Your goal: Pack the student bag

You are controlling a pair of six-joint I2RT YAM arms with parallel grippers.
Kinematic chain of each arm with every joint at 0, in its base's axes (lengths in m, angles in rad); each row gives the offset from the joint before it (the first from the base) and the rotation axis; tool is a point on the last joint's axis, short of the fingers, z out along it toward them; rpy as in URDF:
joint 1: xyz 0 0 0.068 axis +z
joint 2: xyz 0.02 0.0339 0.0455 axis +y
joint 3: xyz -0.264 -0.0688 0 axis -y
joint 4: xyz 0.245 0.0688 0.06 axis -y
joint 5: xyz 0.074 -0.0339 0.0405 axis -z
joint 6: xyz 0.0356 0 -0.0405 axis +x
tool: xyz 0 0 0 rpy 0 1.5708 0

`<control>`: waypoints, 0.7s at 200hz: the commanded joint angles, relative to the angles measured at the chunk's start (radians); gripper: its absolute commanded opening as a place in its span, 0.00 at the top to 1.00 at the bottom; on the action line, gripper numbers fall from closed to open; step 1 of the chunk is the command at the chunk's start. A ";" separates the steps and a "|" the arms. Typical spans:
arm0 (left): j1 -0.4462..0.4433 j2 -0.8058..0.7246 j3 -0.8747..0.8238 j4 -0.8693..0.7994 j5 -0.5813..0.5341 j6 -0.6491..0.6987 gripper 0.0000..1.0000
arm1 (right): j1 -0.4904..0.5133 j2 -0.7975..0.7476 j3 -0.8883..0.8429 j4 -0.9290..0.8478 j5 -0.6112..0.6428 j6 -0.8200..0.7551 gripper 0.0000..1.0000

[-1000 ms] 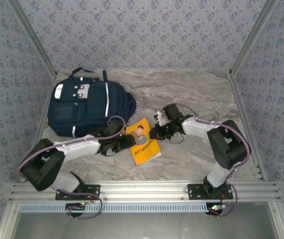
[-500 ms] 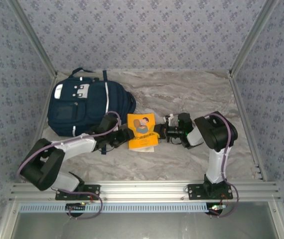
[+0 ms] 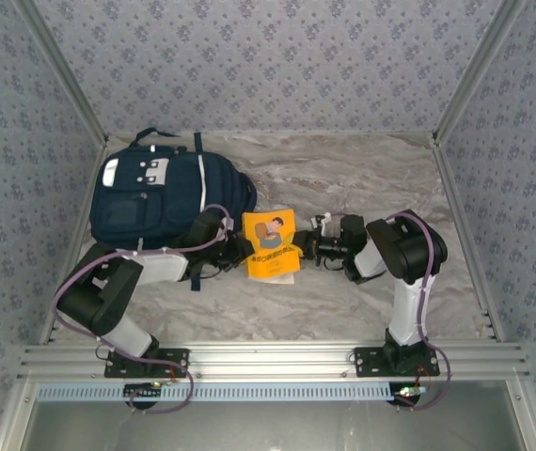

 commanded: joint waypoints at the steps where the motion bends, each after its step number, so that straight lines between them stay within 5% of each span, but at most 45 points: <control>1: -0.003 -0.059 -0.002 0.116 0.025 -0.056 0.97 | 0.004 -0.016 -0.004 0.098 -0.041 0.008 0.97; 54: -0.005 -0.261 0.036 -0.025 -0.045 -0.036 1.00 | -0.061 -0.175 -0.004 -0.206 0.031 -0.136 0.51; 108: -0.011 -0.432 0.179 -0.229 -0.232 0.068 1.00 | -0.121 -0.625 0.037 -0.953 0.319 -0.411 0.25; 140: -0.015 -0.446 0.217 -0.147 -0.364 0.029 1.00 | -0.002 -0.913 0.040 -1.166 0.558 -0.405 0.12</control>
